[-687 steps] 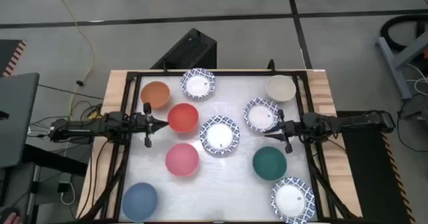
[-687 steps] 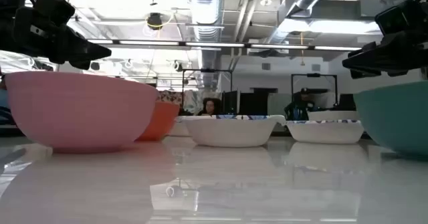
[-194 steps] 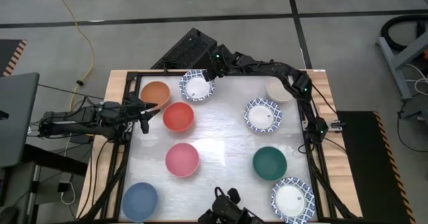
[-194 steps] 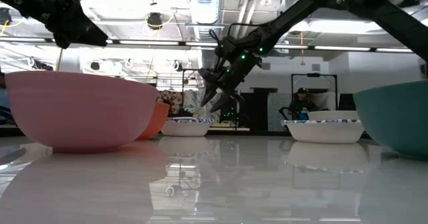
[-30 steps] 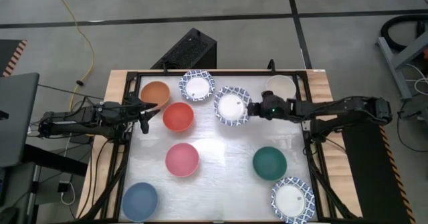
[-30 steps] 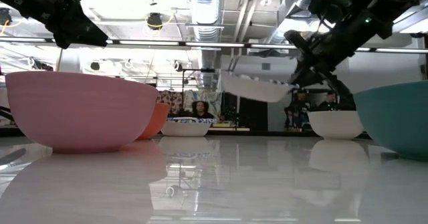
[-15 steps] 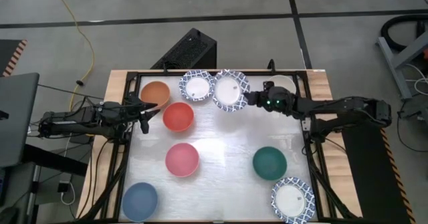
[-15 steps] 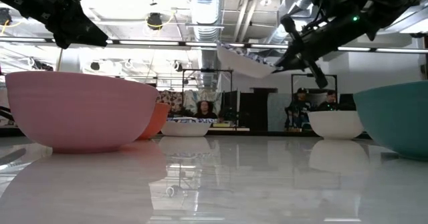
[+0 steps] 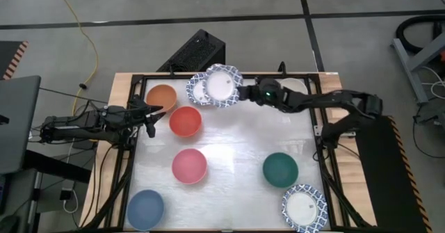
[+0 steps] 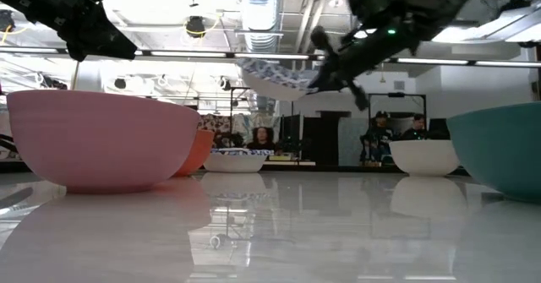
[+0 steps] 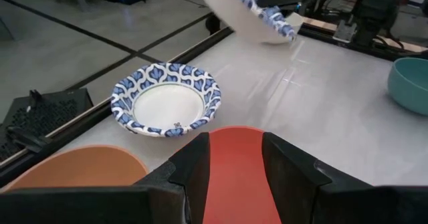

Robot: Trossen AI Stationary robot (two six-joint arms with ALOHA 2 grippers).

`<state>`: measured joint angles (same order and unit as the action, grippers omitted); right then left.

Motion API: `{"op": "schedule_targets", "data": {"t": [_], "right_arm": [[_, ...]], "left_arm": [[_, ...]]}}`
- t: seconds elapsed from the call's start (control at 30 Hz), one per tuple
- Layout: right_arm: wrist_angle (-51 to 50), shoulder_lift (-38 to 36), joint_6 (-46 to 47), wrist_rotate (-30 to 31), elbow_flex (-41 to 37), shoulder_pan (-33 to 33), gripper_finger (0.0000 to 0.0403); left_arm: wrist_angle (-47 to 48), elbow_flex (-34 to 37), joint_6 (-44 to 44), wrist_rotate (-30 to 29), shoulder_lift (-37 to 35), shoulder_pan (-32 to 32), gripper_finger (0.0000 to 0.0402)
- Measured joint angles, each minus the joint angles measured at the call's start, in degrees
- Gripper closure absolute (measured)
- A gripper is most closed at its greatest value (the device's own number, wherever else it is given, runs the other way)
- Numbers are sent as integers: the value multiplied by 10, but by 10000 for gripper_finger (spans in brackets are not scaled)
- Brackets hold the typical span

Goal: Nest bowls inside each other
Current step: Stack the middle white patterned bowl onto the stack of bowls

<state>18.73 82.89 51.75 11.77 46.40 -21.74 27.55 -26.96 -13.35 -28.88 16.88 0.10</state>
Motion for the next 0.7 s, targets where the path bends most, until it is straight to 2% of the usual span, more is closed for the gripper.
{"op": "schedule_targets", "data": {"t": [0.2,0.37,0.47,0.7], "right_arm": [[-82,103,-29,-27,119,-22,387],[-83,186,-38,-95,194,-52,387],[-87,229,-30,-141,222,-75,387],[-106,280,-21,-173,255,-107,387]], "left_arm": [[0,0,0,0,0,0,275],[0,0,0,0,0,0,275],[0,0,0,0,0,0,275],[2,0,0,0,0,0,275]]}}
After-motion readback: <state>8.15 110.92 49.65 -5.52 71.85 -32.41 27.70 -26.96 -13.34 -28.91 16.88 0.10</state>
